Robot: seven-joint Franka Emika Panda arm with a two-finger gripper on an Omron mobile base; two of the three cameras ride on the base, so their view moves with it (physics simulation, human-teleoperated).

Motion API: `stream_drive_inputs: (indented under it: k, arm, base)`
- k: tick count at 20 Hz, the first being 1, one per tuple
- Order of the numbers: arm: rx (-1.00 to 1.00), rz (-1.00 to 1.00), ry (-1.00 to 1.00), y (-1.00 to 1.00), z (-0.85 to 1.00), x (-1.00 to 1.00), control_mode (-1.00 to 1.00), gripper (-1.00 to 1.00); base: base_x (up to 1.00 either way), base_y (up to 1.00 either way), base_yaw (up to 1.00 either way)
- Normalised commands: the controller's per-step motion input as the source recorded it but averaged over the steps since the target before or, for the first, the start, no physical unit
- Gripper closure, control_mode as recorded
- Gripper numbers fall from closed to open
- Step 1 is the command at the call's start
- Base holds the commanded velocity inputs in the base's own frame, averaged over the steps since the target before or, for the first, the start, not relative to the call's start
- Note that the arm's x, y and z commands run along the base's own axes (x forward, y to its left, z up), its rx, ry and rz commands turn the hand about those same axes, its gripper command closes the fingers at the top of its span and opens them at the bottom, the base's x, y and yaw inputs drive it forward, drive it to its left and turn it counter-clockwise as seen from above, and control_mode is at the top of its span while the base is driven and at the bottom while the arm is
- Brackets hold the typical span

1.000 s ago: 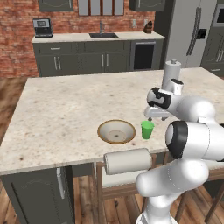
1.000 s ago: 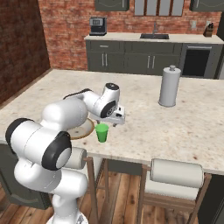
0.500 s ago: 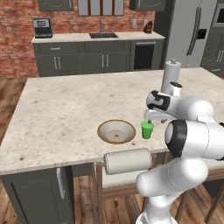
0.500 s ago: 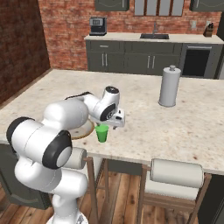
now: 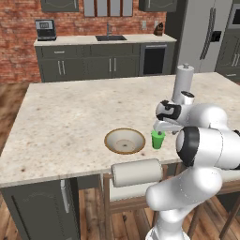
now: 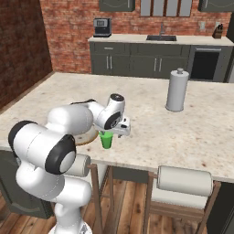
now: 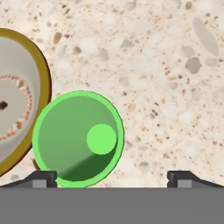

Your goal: Place the cup inside the bowl on the dining table and move the bowl to any counter.

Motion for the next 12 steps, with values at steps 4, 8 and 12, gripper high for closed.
stream_drive_inputs:
  k: [4,8,12]
  arm:
    - [0.0,0.0,0.0,0.0,-0.1,0.02,-1.0,-1.0]
    - [0.0,0.0,0.0,0.0,-0.09,0.01,-1.0,-1.0]
    - [0.0,0.0,0.0,0.0,-0.07,0.04,-1.0,-1.0]
  base:
    - [0.0,0.0,0.0]
    - [0.0,0.0,0.0]
    - [0.0,0.0,0.0]
